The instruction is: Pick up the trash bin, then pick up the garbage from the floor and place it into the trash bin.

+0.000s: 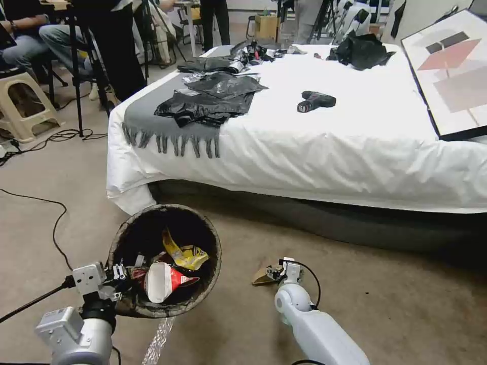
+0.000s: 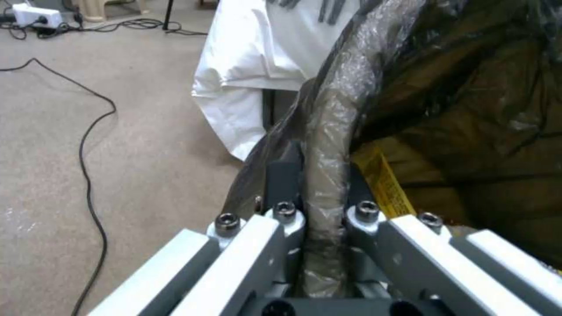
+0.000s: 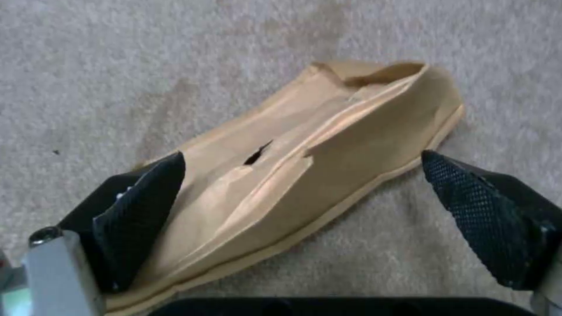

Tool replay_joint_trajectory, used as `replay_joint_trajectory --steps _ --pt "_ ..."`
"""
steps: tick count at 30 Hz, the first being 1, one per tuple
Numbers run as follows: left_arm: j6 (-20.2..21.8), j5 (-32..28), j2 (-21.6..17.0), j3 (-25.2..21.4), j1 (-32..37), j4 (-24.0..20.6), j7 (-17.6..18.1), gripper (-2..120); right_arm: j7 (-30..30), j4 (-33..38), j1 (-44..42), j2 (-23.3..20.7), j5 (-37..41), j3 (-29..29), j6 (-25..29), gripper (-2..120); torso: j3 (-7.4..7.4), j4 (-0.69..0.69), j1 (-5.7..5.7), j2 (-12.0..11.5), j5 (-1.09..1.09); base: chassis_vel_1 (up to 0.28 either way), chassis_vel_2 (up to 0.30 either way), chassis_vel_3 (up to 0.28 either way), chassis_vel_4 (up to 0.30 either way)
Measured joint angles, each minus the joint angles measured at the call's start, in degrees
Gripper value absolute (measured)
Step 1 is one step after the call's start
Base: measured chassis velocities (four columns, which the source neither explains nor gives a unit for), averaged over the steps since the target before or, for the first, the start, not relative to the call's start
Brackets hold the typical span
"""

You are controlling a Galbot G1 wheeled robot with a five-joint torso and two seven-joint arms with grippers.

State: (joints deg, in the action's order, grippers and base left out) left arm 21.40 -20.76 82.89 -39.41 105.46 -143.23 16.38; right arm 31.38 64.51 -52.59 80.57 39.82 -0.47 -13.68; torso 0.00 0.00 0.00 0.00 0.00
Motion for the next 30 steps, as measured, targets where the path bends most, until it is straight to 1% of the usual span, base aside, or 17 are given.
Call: replay_joint_trajectory --steps 8,11,13,14,15,16,17,18,19,20,22,23,25,26,28,30 --pt "-0.01 0.0 -0.05 0.05 0.04 0.0 -0.02 3 -1.27 -1.94 0.48 0.31 0.84 0.33 0.5 100 0.0 0.0 0.0 0.0 0.0 0.0 0.0 0.0 0.0" --pt "-0.01 0.01 -0.07 0.05 0.08 0.0 -0.04 3 -1.48 -2.5 0.66 0.5 0.91 0.4 0.64 97 0.0 0.0 0.0 0.0 0.0 0.0 0.0 0.0 0.0" --pt "-0.01 0.02 -0.06 0.05 0.09 0.0 -0.04 3 -1.49 -2.71 0.78 0.59 0.93 0.43 0.7 92 0.0 0.0 0.0 0.0 0.0 0.0 0.0 0.0 0.0" --pt "-0.01 0.03 -0.03 0.05 0.09 0.0 -0.04 3 -1.48 -2.76 0.81 0.69 0.94 0.47 0.72 85 0.0 0.0 0.0 0.0 0.0 0.0 0.0 0.0 0.0" --pt "-0.01 0.03 -0.03 0.05 0.09 0.0 -0.04 3 -1.48 -2.76 0.81 0.69 0.94 0.47 0.72 85 0.0 0.0 0.0 0.0 0.0 0.0 0.0 0.0 0.0" --pt "-0.01 0.03 -0.03 0.05 0.1 0.0 -0.04 3 -1.48 -2.75 0.8 0.7 0.94 0.47 0.72 79 0.0 0.0 0.0 0.0 0.0 0.0 0.0 0.0 0.0" --pt "-0.01 0.03 -0.02 0.05 0.1 0.0 -0.04 3 -1.45 -2.69 0.8 0.69 0.94 0.46 0.72 78 0.0 0.0 0.0 0.0 0.0 0.0 0.0 0.0 0.0" --pt "-0.01 0.03 -0.03 0.05 0.1 0.0 -0.04 3 -1.42 -2.48 0.75 0.68 0.93 0.43 0.72 71 0.0 0.0 0.0 0.0 0.0 0.0 0.0 0.0 0.0" --pt "-0.01 0.03 -0.03 0.05 0.1 0.0 -0.04 3 -1.41 -2.33 0.72 0.65 0.92 0.41 0.72 68 0.0 0.0 0.0 0.0 0.0 0.0 0.0 0.0 0.0" --pt "-0.01 0.03 -0.03 0.05 0.1 0.0 -0.04 3 -1.41 -2.33 0.72 0.65 0.92 0.41 0.72 68 0.0 0.0 0.0 0.0 0.0 0.0 0.0 0.0 0.0" --pt "-0.01 0.03 -0.03 0.05 0.08 0.0 -0.05 3 -1.35 -2.11 0.66 0.6 0.91 0.4 0.72 59 0.0 0.0 0.0 0.0 0.0 0.0 0.0 0.0 0.0" --pt "-0.01 0.03 -0.03 0.05 0.08 0.0 -0.05 3 -1.33 -2.09 0.65 0.6 0.91 0.4 0.71 52 0.0 0.0 0.0 0.0 0.0 0.0 0.0 0.0 0.0" --pt "-0.01 0.03 -0.03 0.05 0.07 0.0 -0.05 3 -1.3 -2.05 0.65 0.59 0.91 0.41 0.71 51 0.0 0.0 0.0 0.0 0.0 0.0 0.0 0.0 0.0" --pt "-0.01 0.03 0.0 0.07 0.05 0.0 -0.05 3 -1.28 -1.93 0.62 0.56 0.89 0.44 0.71 44 0.0 0.0 0.0 0.0 0.0 0.0 0.0 0.0 0.0" --pt "-0.01 0.03 0.01 0.08 0.05 0.0 -0.05 3 -1.28 -1.91 0.62 0.55 0.88 0.44 0.7 42 0.0 0.0 0.0 0.0 0.0 0.0 0.0 0.0 0.0" --pt "-0.01 0.04 0.02 0.1 0.03 0.0 -0.05 3 -1.25 -1.72 0.55 0.37 0.87 0.45 0.68 27 0.0 0.0 0.0 0.0 0.0 0.0 0.0 0.0 0.0"
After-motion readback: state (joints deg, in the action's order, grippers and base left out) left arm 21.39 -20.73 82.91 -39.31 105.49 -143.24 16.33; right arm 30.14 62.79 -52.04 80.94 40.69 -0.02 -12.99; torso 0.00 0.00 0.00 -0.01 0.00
